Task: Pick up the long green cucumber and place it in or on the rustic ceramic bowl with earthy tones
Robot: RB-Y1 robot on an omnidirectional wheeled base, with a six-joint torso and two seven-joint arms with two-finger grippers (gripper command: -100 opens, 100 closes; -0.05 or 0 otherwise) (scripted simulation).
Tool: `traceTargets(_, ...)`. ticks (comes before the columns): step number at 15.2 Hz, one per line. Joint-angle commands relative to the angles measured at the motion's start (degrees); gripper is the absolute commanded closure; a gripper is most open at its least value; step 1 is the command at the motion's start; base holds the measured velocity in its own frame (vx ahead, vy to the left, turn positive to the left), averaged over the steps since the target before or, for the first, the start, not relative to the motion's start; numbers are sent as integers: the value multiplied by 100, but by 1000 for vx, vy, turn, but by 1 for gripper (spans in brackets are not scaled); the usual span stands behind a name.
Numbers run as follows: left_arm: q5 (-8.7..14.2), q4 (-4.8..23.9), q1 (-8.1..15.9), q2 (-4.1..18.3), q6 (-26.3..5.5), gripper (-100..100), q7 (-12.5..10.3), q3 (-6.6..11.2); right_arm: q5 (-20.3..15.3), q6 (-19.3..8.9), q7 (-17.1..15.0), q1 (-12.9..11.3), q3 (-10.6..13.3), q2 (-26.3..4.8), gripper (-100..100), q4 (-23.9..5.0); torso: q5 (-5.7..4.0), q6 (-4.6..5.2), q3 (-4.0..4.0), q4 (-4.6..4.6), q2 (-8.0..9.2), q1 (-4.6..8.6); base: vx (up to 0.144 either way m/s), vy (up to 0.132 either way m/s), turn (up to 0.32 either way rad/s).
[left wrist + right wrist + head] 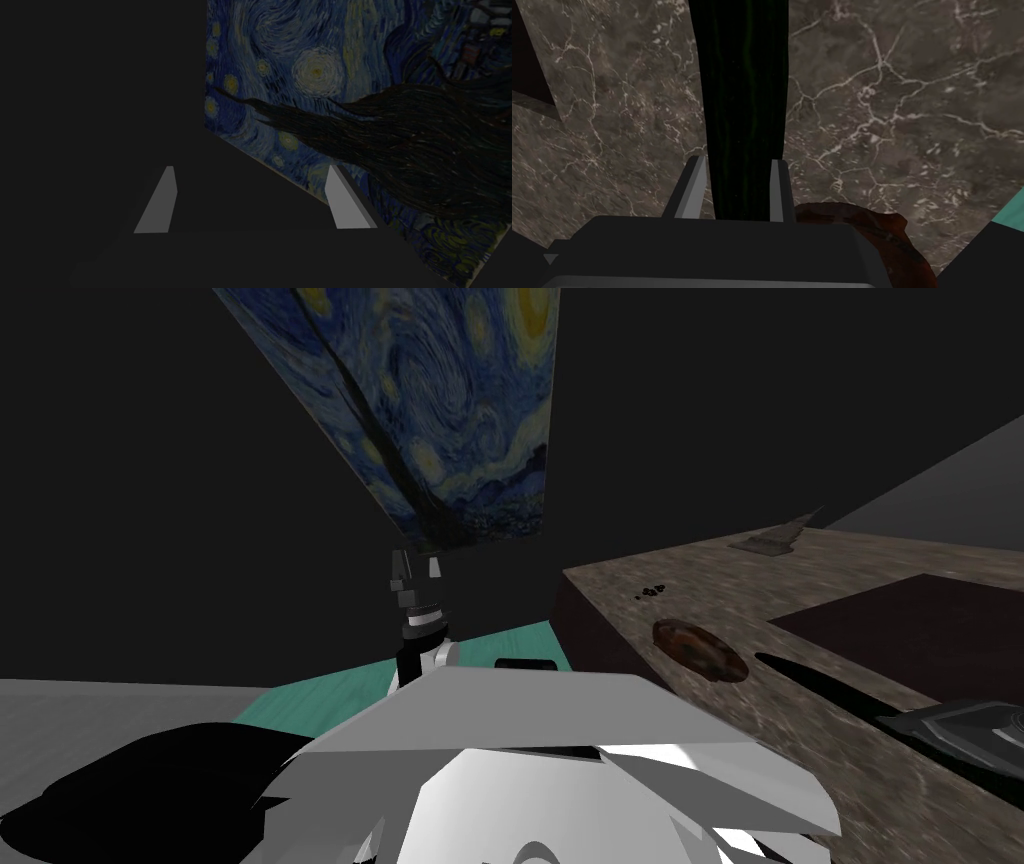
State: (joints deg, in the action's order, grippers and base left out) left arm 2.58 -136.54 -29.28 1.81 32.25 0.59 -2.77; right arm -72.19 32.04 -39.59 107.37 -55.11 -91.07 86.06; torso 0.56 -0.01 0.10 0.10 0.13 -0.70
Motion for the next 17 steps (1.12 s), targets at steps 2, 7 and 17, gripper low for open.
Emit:
traceTargets(2, 0, 0, 0, 0, 0, 0, 0, 0, -119, 110, -399, 65, -167, -87, 100, 1, 1, 1, 0, 0, 0, -3, -9, 27, 44)
traceTargets(7, 0, 0, 0, 0, 0, 0, 0, 0, -396, 366, -891, 207, -568, -325, 100, -21, 4, 7, 3, 2, 5, -4, -8, 23, 32)
traceTargets(17, 0, 0, 0, 0, 0, 0, 0, 0, -767, 714, -1966, 383, -1101, -646, 100, -44, 15, 4, 5, 3, 6, -18, -7, 27, 36)
